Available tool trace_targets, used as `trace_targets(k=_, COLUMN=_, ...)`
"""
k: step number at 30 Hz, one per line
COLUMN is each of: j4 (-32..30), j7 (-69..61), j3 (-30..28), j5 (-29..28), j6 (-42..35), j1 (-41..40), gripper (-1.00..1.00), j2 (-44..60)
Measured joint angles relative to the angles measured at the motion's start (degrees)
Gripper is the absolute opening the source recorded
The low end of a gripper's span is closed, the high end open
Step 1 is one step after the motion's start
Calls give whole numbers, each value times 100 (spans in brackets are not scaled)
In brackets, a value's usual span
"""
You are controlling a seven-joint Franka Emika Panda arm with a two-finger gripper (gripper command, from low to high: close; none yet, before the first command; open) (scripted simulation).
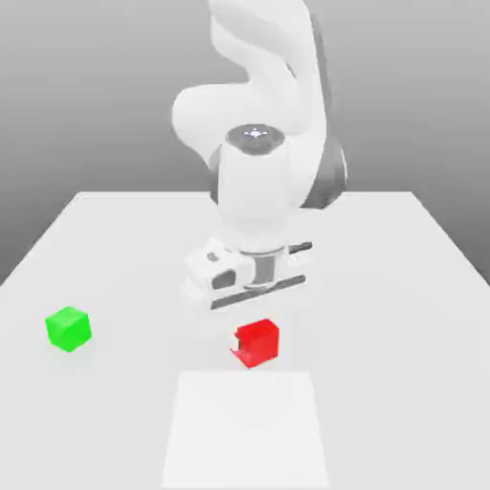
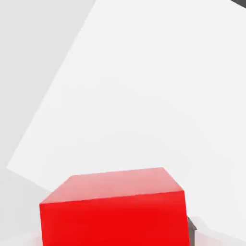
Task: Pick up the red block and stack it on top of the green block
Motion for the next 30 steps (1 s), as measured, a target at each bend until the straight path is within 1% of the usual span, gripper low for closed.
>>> trace_targets(k=20, j4=515, j7=4352, j3=-1605, j5=-605, j6=-793, j1=-3459, gripper=-100, j2=-320)
trace_targets(k=22, j4=552, j7=4364, j3=-1724, j5=-391, j6=-750, j1=-3491, gripper=-100, j2=-194)
trace_targets(k=27, j4=617, j7=3800, j3=-1787, j5=480, j6=-444, j1=-3270, gripper=-100, j2=316)
trace_targets(k=30, j4=641, j7=3493, j3=-1782, j5=912, j6=-209, j1=-3158, gripper=-100, j2=616)
